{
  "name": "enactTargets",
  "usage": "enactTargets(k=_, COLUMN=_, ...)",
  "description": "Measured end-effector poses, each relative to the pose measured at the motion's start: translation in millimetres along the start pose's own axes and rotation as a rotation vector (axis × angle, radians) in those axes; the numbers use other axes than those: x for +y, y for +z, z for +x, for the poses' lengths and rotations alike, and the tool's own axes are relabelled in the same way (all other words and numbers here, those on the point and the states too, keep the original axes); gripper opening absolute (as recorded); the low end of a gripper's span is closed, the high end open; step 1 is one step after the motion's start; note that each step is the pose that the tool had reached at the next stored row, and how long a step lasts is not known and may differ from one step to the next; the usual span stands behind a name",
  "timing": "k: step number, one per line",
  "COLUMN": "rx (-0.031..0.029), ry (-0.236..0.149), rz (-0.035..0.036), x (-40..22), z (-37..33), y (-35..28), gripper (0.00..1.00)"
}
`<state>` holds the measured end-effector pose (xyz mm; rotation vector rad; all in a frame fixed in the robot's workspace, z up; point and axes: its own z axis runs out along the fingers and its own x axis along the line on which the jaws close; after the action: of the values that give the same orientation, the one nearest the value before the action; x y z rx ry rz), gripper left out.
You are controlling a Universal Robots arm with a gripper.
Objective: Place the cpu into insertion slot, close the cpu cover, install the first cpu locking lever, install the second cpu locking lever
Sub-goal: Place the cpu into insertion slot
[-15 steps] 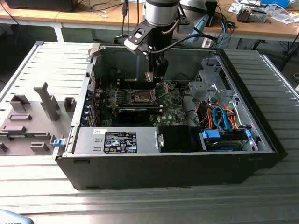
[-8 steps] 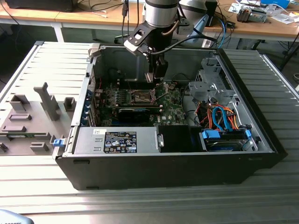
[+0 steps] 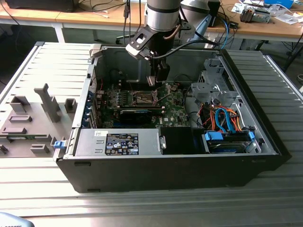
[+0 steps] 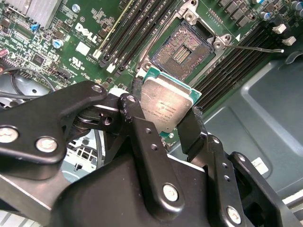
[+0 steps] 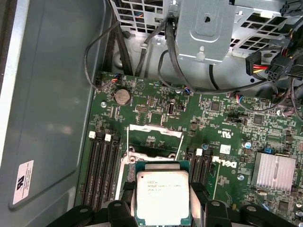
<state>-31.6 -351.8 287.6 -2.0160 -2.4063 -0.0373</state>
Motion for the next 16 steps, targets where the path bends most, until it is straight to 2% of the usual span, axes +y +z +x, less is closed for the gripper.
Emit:
enactTargets(k=2, rx=-0.0006, ry=0.001, rz=0.0002, x=0.0, z=-0.1, y=3.7, gripper=0.55)
enactTargets(k=16, rx=-0.0008, ry=0.009, rz=0.0001, x=-0.2, z=-0.1, y=6.0, gripper=0.55)
